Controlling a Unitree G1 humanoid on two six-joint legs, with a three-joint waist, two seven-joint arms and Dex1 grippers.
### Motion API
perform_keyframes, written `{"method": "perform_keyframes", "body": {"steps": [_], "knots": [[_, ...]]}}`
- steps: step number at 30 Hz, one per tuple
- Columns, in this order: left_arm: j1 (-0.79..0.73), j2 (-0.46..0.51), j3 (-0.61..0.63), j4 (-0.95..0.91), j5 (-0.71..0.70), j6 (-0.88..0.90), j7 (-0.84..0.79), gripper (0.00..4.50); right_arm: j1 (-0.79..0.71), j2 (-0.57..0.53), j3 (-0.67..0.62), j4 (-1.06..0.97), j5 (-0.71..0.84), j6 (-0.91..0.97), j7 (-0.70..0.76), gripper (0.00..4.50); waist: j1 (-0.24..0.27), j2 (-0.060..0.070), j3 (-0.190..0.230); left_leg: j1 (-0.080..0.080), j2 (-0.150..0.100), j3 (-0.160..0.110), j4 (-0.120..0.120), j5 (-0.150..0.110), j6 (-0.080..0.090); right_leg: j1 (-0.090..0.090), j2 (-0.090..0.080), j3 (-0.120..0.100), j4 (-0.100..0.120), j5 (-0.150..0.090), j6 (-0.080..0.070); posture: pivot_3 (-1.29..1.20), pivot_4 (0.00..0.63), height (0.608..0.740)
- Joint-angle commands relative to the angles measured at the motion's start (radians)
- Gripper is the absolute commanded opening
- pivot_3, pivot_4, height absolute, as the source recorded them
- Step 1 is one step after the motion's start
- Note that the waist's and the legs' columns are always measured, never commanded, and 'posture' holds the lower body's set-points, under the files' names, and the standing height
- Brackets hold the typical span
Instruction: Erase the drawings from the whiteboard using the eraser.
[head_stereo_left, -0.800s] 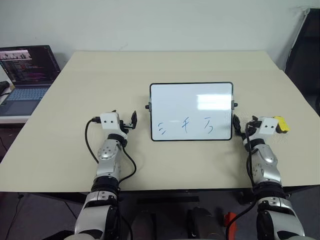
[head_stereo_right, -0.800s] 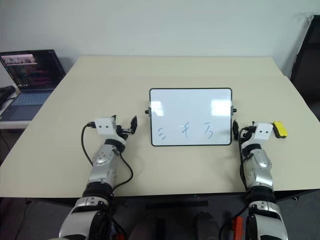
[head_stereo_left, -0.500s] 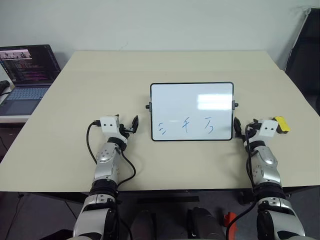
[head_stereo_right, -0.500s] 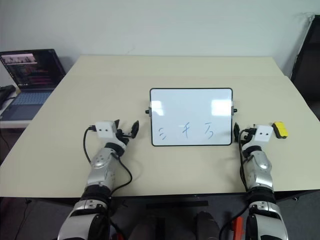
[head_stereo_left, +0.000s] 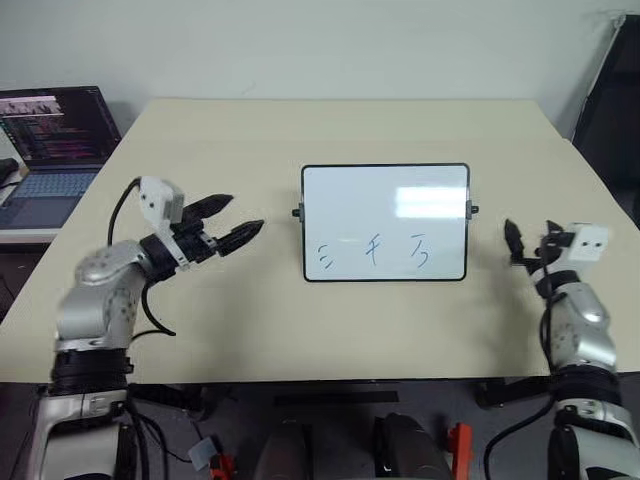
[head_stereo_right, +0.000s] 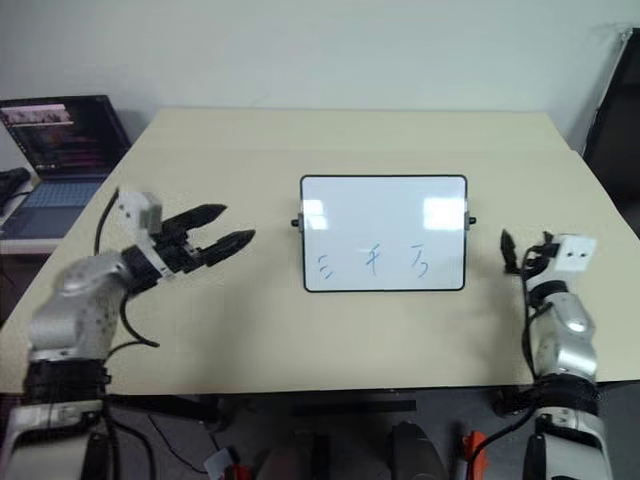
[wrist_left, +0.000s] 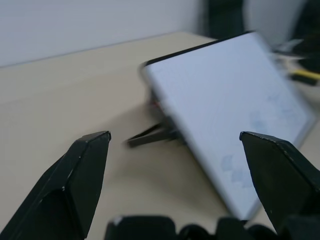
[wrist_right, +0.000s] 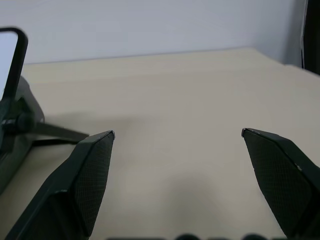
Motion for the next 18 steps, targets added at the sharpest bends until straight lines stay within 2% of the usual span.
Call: {"method": "perform_keyframes", "body": {"steps": [1,7,13,18], "knots": [[-0.053,-0.063,-0.077,-0.136,-0.085,0.119,0.002,4.5,-0.04,-0.085,-0.049,0.048,0.002,0.015,0.019,4.46,0.0,0.0,0.0,0.0,0.0,0.0,0.0,0.0,0.0,0.0,0.0,0.0,0.0,0.0,0.0,0.0,0.15,0.74],[-0.077,-0.225,-0.244,-0.186,-0.022,0.13,0.029,4.5,-0.156,-0.22,-0.076,0.329,0.03,0.125,0.106,4.46,-0.013,-0.001,0.0,0.001,0.001,0.001,0.0,0.0,0.0,0.0,0.002,0.002,-0.001,0.001,-0.002,0.0,0.15,0.74],[-0.055,-0.268,-0.301,-0.212,0.021,0.104,0.019,4.5,-0.238,-0.289,-0.052,0.557,-0.021,0.082,0.187,4.46,-0.03,-0.001,0.001,0.001,0.001,0.002,-0.001,0.0,0.0,0.0,0.003,0.003,-0.001,0.001,-0.002,0.0,0.15,0.74],[-0.033,-0.273,-0.296,-0.234,0.033,0.095,0.024,4.5,-0.24,-0.282,-0.054,0.649,-0.034,0.023,0.247,4.46,-0.028,-0.001,0.001,0.001,0.001,0.002,0.0,0.0,0.0,0.0,0.003,0.004,-0.001,0.0,-0.001,0.0,0.15,0.74]]}}
